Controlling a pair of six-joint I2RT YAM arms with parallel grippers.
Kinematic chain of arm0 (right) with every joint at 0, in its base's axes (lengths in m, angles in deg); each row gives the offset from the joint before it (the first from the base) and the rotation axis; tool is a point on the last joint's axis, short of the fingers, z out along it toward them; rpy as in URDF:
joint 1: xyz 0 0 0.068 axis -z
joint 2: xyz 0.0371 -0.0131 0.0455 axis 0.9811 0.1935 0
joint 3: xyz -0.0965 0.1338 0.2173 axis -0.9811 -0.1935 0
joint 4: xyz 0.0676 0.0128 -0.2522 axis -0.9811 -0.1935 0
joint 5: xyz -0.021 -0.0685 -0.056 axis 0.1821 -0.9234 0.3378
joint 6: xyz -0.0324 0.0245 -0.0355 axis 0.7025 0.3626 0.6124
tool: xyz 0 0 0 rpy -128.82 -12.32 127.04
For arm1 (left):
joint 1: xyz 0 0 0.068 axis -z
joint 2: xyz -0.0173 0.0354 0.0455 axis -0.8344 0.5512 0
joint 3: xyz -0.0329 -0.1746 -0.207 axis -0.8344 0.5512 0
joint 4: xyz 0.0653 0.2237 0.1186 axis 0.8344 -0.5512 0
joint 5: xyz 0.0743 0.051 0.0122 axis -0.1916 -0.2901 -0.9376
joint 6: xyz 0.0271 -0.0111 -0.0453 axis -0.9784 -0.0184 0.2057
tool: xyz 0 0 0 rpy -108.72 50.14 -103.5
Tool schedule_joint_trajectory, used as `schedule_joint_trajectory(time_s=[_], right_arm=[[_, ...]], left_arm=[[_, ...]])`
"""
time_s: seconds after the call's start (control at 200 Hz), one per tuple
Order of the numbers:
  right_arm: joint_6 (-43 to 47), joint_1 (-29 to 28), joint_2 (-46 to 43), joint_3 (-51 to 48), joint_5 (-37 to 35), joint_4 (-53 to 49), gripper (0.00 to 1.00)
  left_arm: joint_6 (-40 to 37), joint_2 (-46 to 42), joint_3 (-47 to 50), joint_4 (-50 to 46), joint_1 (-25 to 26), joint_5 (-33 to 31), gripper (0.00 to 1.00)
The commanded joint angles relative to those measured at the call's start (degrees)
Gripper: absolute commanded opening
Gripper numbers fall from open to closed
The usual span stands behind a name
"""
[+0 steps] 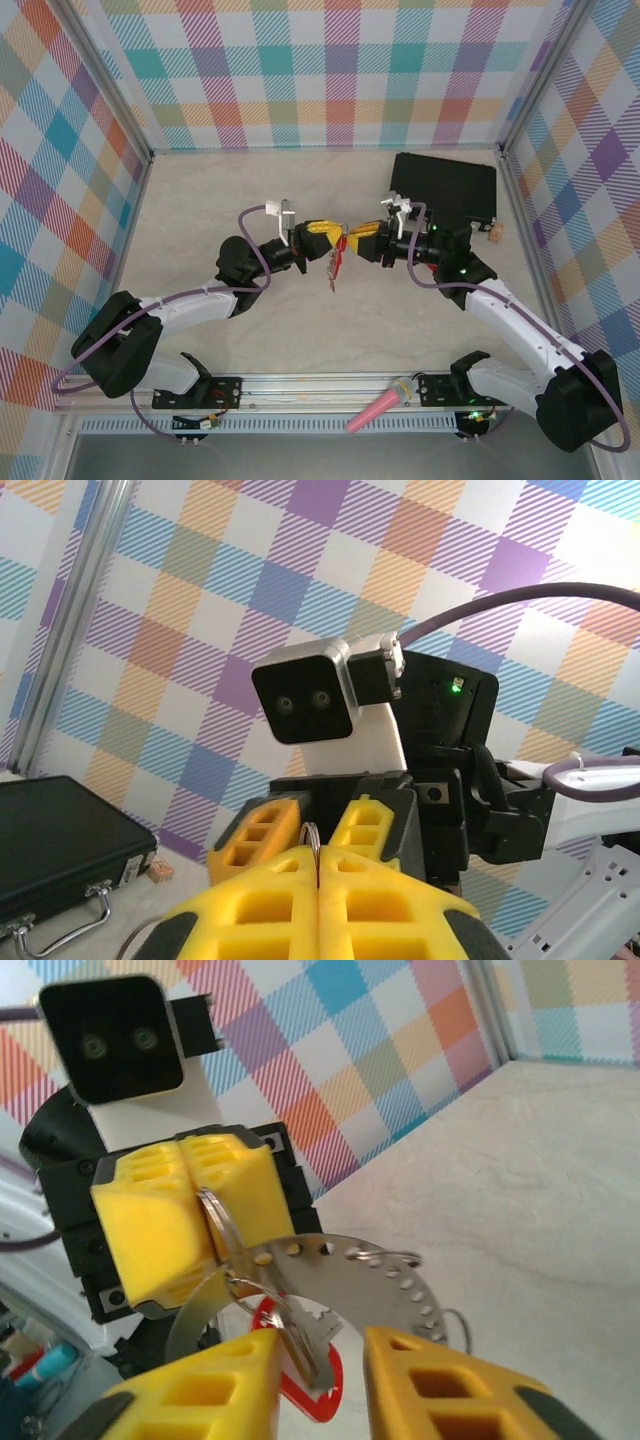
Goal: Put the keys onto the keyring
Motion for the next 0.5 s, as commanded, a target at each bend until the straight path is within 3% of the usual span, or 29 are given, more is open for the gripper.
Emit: schedule_joint_trajectory(time_s=[0.0,0.295,0.495], right_arm=[[-1.15,0.08,-2.82,-1.23,-5.46,-0.34,0.35],[-7.81,0.37,-3.87,-1.79,-1.95,10.91,0.42],[-10.37,0.37,-1.16,0.42,0.92,14.62,0.39]], left_arm=[[0.92,-1.94,-0.53,4.69,0.06,-0.55,0.00],[2.16,-2.00,-0.37,4.79,0.15,-1.15,0.00],[2.53,-2.33,-0.18,4.79,0.31,-1.37,0.00]])
